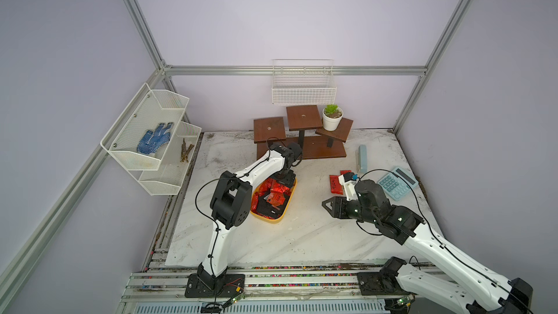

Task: Take the tea bags out of the storage box
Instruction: Pick up the tea bag from the storage box.

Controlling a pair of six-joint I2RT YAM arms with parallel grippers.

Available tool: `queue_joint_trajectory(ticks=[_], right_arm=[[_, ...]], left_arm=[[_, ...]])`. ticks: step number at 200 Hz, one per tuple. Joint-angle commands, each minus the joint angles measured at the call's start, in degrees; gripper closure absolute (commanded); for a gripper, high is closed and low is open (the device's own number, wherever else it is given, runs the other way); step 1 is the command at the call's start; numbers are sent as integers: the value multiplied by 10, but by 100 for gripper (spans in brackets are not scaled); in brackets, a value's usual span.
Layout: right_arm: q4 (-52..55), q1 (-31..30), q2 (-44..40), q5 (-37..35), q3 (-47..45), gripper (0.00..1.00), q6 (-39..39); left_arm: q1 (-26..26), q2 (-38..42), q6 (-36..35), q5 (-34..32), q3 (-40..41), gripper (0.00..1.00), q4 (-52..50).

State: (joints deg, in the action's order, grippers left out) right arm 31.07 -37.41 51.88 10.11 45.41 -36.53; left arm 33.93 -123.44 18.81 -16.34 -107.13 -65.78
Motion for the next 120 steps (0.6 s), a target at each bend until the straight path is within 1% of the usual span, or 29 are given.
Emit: queue_joint_trajectory(ticks=[1, 19, 26, 38, 63, 97, 120], right_arm=[[6, -4, -10, -8, -6, 50, 10], [7, -4, -13, -10, -7, 50, 9], [7, -4, -14, -10, -8, 50, 10], [8, -4, -16, -11, -8, 50, 10], [10, -4, -18, -13, -8, 50, 10], [12, -4, -21, -15, -8, 50, 14], [14, -3, -24, -20, -5, 50, 20]], left_arm=[[2, -6, 6, -1, -23, 25, -7], [1, -8, 7, 8, -24, 42, -5], [2, -8, 7, 12, -24, 46, -3], [1, -7, 9, 11, -24, 50, -3], [2, 2, 12, 13, -22, 51, -5], [4, 37, 24, 13, -27, 50, -17], [13, 61, 34, 32, -44, 49, -26]])
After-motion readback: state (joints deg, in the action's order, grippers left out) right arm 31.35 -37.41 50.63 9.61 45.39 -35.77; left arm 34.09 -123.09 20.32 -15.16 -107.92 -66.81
